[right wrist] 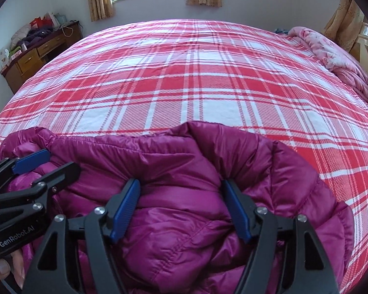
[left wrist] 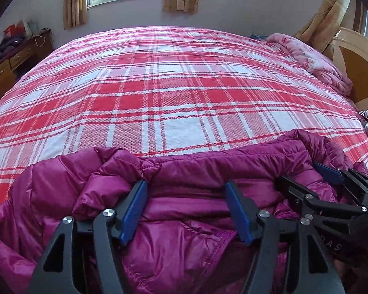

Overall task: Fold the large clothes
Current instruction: 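Open both grippers and press the folded jacket flat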

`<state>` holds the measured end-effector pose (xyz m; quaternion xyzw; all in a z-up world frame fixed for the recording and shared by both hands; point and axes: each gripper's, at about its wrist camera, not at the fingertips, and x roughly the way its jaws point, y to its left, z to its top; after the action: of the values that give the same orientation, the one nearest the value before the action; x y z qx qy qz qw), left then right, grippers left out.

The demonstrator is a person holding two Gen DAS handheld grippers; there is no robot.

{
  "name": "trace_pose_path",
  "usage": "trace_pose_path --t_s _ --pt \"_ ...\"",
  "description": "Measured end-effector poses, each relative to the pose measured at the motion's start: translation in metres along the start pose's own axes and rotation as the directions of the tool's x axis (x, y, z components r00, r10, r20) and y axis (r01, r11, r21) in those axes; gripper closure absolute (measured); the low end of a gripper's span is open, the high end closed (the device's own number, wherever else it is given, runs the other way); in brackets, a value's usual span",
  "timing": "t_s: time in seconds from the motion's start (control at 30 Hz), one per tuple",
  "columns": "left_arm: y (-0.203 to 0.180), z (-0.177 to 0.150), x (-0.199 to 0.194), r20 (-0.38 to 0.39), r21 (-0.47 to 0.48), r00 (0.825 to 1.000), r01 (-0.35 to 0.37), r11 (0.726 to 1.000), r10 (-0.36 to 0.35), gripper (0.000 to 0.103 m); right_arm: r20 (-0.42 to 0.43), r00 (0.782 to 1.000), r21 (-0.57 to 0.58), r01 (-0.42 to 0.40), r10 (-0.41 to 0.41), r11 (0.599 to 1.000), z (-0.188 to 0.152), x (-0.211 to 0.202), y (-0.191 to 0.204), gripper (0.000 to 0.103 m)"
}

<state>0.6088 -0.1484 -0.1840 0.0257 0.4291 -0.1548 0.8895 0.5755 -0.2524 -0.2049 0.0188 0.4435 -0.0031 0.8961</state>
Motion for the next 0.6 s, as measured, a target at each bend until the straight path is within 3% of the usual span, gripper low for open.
trace_pose_path --t_s 0.6 --pt "-0.0054 -0.0006 0.0019 0.0 0.024 1.0 -0.029 0.999 0.029 0.035 -0.003 1.0 -0.01 0.007 -0.007 1.0 -0.0013 0.0024 0.0003 0.03"
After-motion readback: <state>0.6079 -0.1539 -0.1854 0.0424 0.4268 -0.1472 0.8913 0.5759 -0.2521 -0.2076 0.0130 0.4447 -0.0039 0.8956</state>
